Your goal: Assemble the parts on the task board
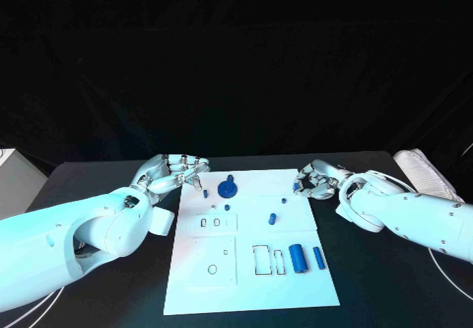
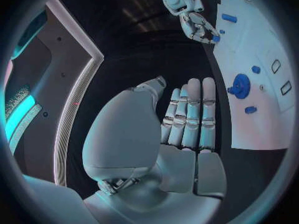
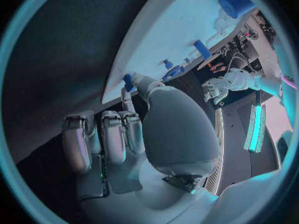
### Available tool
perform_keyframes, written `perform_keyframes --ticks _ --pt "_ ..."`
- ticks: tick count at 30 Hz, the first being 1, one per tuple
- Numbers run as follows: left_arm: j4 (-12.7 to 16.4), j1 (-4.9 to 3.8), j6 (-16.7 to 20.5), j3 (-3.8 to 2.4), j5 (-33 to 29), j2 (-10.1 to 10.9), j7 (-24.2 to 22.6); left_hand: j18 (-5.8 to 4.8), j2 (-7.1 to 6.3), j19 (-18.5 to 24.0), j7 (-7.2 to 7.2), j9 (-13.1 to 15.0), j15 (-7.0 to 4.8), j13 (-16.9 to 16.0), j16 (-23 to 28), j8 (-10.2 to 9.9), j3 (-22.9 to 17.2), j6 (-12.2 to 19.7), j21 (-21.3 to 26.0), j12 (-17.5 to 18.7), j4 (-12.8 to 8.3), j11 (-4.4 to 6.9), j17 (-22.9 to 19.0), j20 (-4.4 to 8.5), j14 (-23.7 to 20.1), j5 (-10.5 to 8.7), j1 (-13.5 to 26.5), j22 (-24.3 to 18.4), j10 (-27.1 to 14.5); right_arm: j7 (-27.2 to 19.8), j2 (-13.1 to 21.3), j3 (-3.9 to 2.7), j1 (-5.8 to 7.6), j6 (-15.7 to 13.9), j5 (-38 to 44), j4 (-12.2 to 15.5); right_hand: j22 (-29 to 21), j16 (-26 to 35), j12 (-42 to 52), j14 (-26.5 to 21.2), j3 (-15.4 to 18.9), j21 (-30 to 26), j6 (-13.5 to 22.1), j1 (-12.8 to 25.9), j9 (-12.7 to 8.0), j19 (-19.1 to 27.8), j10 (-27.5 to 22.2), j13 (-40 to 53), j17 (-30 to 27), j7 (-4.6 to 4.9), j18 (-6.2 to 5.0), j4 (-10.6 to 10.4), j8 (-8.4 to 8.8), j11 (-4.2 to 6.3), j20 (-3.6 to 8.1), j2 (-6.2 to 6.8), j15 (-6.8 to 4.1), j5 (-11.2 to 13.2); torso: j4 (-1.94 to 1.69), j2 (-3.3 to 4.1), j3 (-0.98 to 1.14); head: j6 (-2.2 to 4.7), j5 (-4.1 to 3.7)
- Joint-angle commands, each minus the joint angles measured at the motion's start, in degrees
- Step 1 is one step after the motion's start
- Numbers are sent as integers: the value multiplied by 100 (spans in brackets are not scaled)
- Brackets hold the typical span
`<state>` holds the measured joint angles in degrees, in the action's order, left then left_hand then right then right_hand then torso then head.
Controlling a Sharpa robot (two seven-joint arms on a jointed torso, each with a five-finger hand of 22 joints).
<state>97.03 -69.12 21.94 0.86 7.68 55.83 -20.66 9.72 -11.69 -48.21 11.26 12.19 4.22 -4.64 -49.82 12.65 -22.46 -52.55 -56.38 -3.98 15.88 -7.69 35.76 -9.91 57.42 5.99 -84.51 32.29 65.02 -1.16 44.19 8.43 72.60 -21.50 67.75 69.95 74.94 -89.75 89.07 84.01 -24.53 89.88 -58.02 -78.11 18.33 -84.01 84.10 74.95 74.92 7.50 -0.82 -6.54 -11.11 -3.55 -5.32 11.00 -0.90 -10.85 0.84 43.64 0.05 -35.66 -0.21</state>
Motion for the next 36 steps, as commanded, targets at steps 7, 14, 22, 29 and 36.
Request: perform_keyframes --ticks 7,14,22,29,36 --pt "10 -3 -98 -3 -11 2 -23 75 10 19 17 5 -12 -5 -20 19 -34 37 -18 -26 12 -16 -5 1 -38 -36 33 5 -22 89 -34 3 -8 -234 85 18 1506 -25 56 599 -51 12 -111 98 19 -599 556 1470 1508 -33 82 -25 -69 79 72 -51 -76 22 -1 0 -2 -9 9" --pt "8 -3 -101 -4 -11 5 -22 75 10 19 17 5 -12 -5 -20 19 -34 37 -18 -26 12 -16 -5 1 -38 -36 33 5 -22 221 -26 1 -6 -573 135 141 1506 -25 70 599 -51 12 -120 136 21 -599 569 1483 1508 -39 82 -44 -78 88 81 -52 -80 23 4 -5 2 -11 22" --pt "-22 -3 -102 -4 -8 5 -19 75 9 29 18 8 -11 -6 -25 20 -37 39 -30 -27 11 -17 -8 0 -41 -37 34 12 -23 531 87 -20 81 -850 179 606 1506 -25 72 599 -61 12 -129 150 23 -599 571 1485 1508 -44 82 -52 -86 96 83 -68 -77 20 5 -28 -8 -24 32" --pt "-94 -3 -108 -3 -8 -21 -12 75 9 29 18 8 -11 -6 -25 20 -37 39 -30 -27 11 -17 -8 0 -41 -37 34 12 -23 938 124 -31 170 -997 316 1324 1506 -25 77 599 -77 12 -137 159 26 -599 576 1490 1508 -49 82 -58 -95 104 83 -89 -72 18 21 -61 -17 -39 50" --pt "-176 -3 -121 -2 -7 -68 4 75 9 29 18 8 -11 -6 -25 20 -37 39 -30 -27 11 -17 -8 0 -41 -37 34 12 -23 1253 -80 -27 135 -1072 634 1838 1506 -25 77 599 -86 12 -141 157 27 -599 575 1490 1508 -52 82 -56 -100 107 83 -98 -71 16 1 -99 -28 -94 80"
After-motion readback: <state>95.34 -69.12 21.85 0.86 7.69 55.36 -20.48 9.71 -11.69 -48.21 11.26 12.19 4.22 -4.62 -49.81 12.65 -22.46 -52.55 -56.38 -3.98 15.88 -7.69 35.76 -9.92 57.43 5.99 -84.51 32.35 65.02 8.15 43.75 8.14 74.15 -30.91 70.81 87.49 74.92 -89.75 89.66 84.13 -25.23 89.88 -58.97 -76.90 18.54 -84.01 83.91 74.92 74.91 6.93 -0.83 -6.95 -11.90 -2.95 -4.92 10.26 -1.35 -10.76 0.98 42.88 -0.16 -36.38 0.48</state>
